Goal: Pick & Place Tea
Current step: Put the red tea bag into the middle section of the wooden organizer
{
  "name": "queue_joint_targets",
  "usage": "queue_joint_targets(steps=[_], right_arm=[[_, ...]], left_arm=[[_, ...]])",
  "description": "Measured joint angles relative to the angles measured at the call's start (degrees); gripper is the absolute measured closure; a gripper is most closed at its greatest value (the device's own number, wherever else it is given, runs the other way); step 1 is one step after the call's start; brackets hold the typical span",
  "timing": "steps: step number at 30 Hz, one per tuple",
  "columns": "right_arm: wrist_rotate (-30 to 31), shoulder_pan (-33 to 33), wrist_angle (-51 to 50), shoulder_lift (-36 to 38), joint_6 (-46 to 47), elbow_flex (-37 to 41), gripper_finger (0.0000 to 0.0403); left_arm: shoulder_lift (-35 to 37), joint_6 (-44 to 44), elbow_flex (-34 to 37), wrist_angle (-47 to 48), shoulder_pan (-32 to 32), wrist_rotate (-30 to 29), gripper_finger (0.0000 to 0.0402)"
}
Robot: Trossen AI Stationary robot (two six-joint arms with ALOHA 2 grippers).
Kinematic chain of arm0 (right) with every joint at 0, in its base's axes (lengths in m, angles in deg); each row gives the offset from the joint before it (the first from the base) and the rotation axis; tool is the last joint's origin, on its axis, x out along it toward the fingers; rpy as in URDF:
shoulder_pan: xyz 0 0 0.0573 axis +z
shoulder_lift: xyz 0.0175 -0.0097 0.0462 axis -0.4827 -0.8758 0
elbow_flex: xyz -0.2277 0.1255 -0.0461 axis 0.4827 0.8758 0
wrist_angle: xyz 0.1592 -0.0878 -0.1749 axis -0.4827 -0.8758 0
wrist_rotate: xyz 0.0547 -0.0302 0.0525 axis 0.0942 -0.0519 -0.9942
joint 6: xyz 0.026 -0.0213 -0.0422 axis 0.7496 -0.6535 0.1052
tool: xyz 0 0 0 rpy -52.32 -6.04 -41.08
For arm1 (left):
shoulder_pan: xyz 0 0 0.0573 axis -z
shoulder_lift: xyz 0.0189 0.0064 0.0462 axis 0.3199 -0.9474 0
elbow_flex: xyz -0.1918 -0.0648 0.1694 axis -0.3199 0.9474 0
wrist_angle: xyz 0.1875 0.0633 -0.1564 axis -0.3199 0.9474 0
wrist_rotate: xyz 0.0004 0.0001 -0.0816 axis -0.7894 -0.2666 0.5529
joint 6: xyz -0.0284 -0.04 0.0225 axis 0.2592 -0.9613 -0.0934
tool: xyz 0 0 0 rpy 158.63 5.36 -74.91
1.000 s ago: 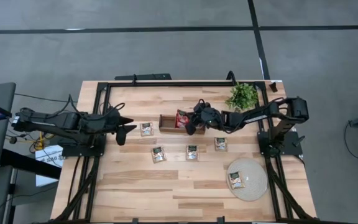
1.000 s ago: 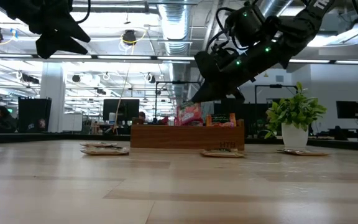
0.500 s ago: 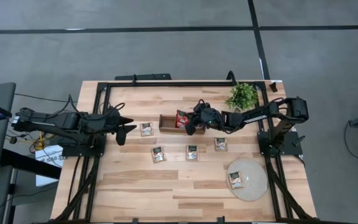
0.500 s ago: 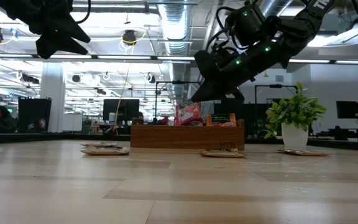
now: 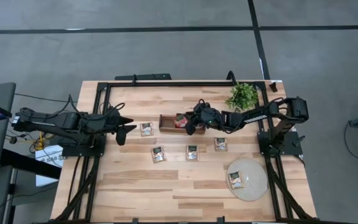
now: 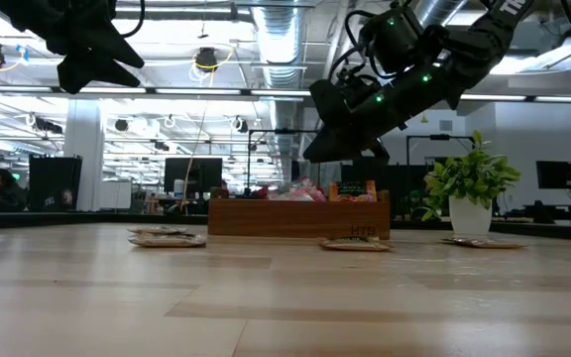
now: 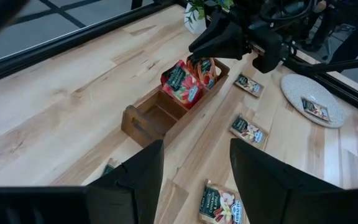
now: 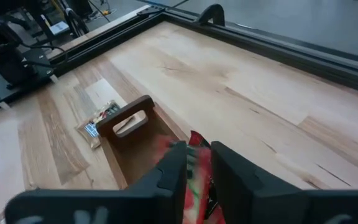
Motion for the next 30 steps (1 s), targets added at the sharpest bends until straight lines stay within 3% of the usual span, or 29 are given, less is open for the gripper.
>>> queue_joint_targets(steps=[11,14,20,24,30], right_arm=[[-1.3,0.4,0.0,0.0,0.0,0.0,0.0334],[-4.3,1.0,-0.4,0.0,0.0,0.0,0.0346],[-3.1,0.9,-1.5,0.0,-0.6,0.0,0.0393],[-3.0,-1.0,-0.6,0.0,-2.4,-1.7,0.0397],[-5.1,-4.7,-9.3,0.0,-5.8,-6.6,0.0401]], left_arm=[[0.0,0.0,0.0,0.0,0.0,0.4,0.0225],[0.0,0.0,0.0,0.0,0.0,0.4,0.0225],[0.0,0.0,0.0,0.0,0.0,0.4,0.0225],[0.0,0.0,0.0,0.0,0.0,0.4,0.0225],[0.0,-0.1,0.0,0.0,0.0,0.4,0.0225]])
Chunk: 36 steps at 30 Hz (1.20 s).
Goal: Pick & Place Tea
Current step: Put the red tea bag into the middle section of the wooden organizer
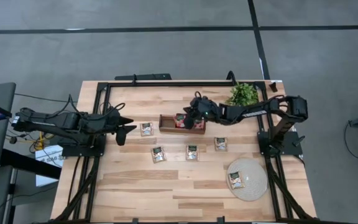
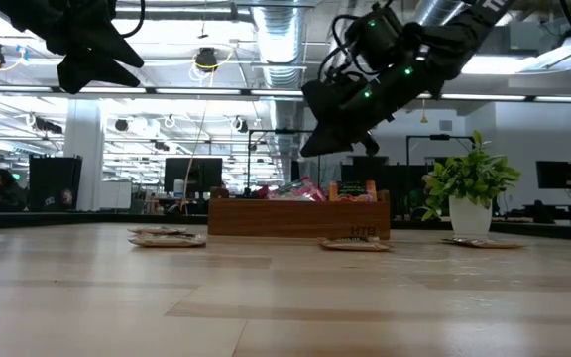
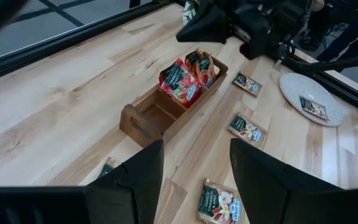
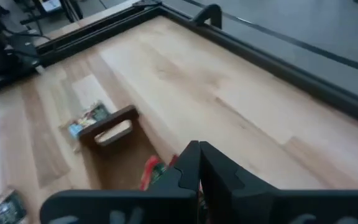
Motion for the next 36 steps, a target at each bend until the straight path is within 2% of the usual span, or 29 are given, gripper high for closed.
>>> queue_joint_targets(steps=[10,18,26,36], right_arm=[[-6.0,-0.9,-3.4,-4.2,0.3,-3.4,0.0402],[-5.5,-0.4,-11.4,-6.9,-2.9,-9.4,0.0402],[-5.4,-1.1,-17.5,-6.7,-3.2,-9.4,0.0403],[-5.4,-0.5,-18.4,-6.7,-3.2,-9.4,0.0403]], left_arm=[[0.0,0.0,0.0,0.0,0.0,0.0,0.0225],[0.0,0.0,0.0,0.0,0.0,0.0,0.0225],[0.0,0.0,0.0,0.0,0.0,0.0,0.0225],[0.0,0.0,0.0,0.0,0.0,0.0,0.0225]])
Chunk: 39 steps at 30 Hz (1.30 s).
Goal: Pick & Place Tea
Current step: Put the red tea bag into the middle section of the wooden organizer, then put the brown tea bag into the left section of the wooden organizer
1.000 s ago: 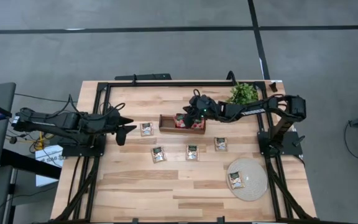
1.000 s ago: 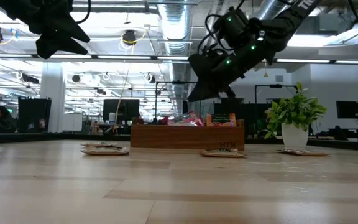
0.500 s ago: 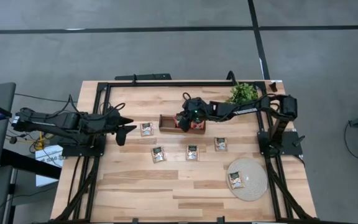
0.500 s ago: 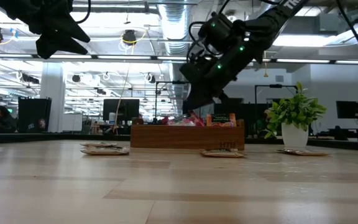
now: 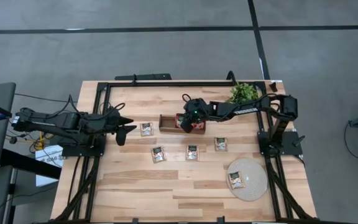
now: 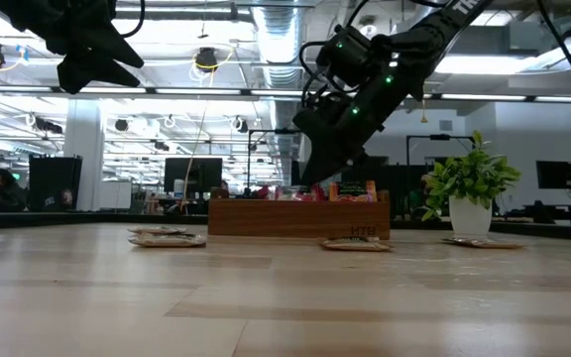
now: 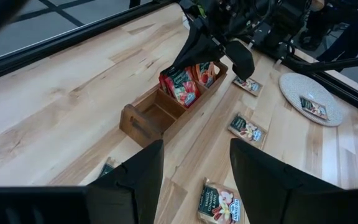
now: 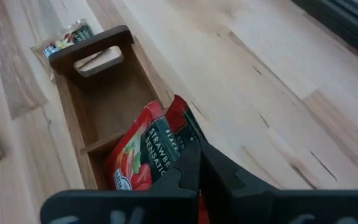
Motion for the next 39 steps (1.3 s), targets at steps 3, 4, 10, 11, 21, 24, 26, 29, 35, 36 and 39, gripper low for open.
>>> queue_joint_targets(steps=[3,4,10,11,21,24,26,29,35,36,39], right_arm=[[0.0,0.4,-0.5,0.0,0.0,0.0,0.0403],[0.0,0.4,-0.7,0.0,0.0,0.0,0.0403],[0.0,0.7,-1.3,0.7,0.0,0.1,0.0403],[0.0,0.7,-1.1,1.2,0.0,0.1,0.0403],[3.0,1.9,-9.1,12.1,-5.0,0.1,0.0403],[2.8,4.0,-19.3,17.6,-7.1,0.1,0.0403],[2.2,5.7,-28.6,21.3,-7.4,0.1,0.0403],[0.0,8.6,-43.6,26.3,-5.6,0.1,0.0403],[-7.2,16.0,-62.1,33.1,6.0,0.1,0.0403],[-8.6,17.8,-63.2,33.9,7.4,0.1,0.0403],[-11.6,23.7,-65.0,35.0,10.8,0.1,0.0403]], left_arm=[[0.0,0.0,0.0,0.0,0.0,0.0,0.0225],[0.0,0.0,0.0,0.0,0.0,0.0,0.0225],[0.0,0.0,0.0,0.0,0.0,0.0,0.0225],[0.0,0.0,0.0,0.0,0.0,0.0,0.0225],[0.0,-0.1,0.0,0.0,0.0,0.0,0.0225],[0.0,-0.3,0.0,0.0,0.0,0.0,0.0225],[0.0,-0.4,0.0,0.0,0.0,0.0,0.0225],[0.0,-0.4,0.0,0.0,0.0,0.0,0.0225],[0.0,-0.4,0.0,0.0,0.0,0.0,0.0225],[0.0,-0.4,0.0,0.0,0.0,0.0,0.0225],[0.0,-0.4,0.0,0.0,0.0,0.0,0.0225]])
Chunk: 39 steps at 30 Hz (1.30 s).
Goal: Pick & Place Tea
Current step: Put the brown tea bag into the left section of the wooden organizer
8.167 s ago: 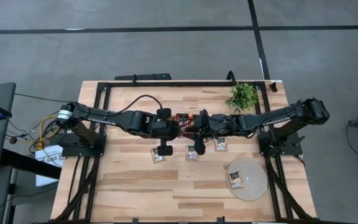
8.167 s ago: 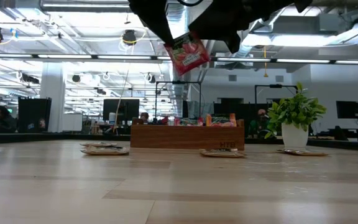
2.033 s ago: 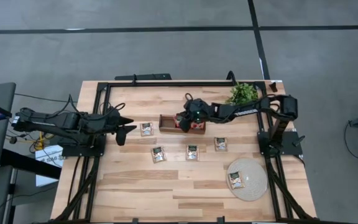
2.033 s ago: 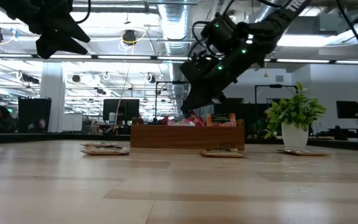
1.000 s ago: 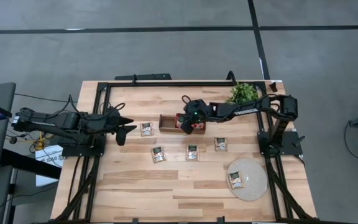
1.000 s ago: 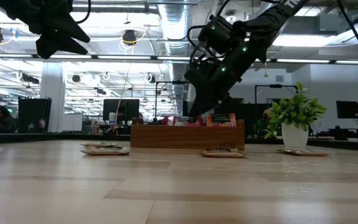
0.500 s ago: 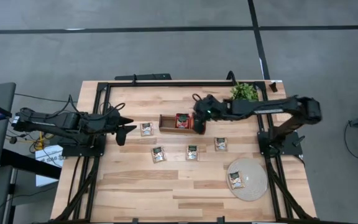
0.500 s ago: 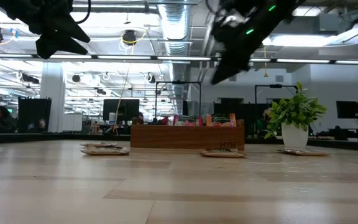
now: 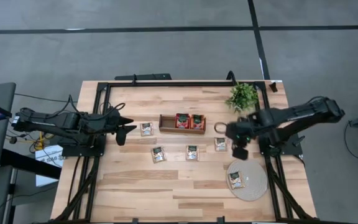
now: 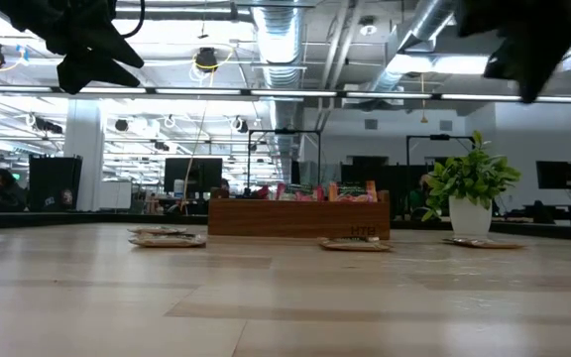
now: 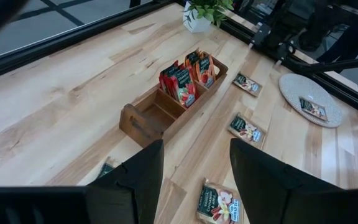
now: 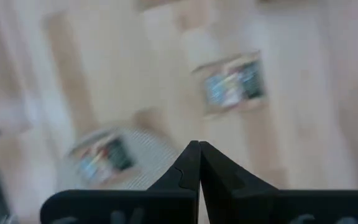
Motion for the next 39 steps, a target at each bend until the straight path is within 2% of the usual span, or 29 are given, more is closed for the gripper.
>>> queue_joint_targets(steps=[8,12,16,22,26,33,39], right_arm=[[-0.9,16.6,-1.0,-2.2,8.3,0.0,0.0403],[-0.7,22.4,0.3,-5.1,12.1,0.0,0.0400],[-0.6,26.2,3.0,-9.0,14.2,0.0,0.0373],[-0.5,28.6,4.6,-15.5,14.8,0.0,0.0310],[0.1,28.9,6.2,-19.7,14.8,0.2,0.0284],[0.1,28.9,10.2,-23.8,15.2,2.7,0.0277],[1.0,28.9,12.1,-23.2,15.3,5.3,0.0284]], left_arm=[[0.0,-0.3,0.0,0.0,0.0,0.0,0.0225],[0.0,-0.3,0.0,0.0,0.0,0.0,0.0225],[0.0,-0.3,0.0,0.0,0.0,0.0,0.0225],[0.0,-1.1,0.0,0.0,0.0,0.0,0.0225],[0.0,-1.1,0.0,0.0,0.0,0.0,0.0225],[0.0,-1.1,0.0,0.0,0.0,0.4,0.0225],[0.0,-1.2,0.0,0.0,0.0,0.5,0.0225]])
